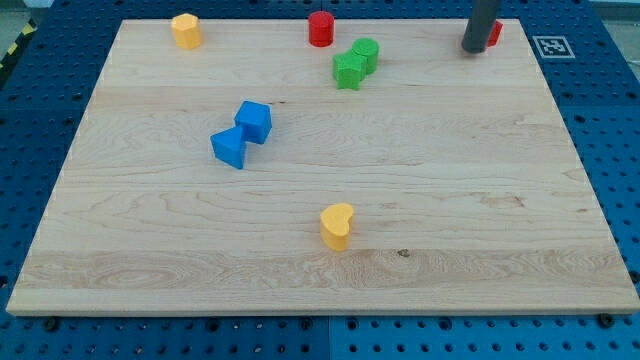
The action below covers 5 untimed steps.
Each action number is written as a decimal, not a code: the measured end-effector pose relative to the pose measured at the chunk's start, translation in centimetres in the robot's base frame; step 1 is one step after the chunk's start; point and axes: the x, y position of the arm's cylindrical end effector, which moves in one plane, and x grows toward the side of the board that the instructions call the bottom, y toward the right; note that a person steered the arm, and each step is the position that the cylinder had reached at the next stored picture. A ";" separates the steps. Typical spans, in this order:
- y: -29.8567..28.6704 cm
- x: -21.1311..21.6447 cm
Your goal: Push the yellow heart closer to the blue triangle
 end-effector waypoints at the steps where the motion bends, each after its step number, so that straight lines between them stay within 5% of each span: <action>1: -3.3 1.2; 5: -7.4 2.9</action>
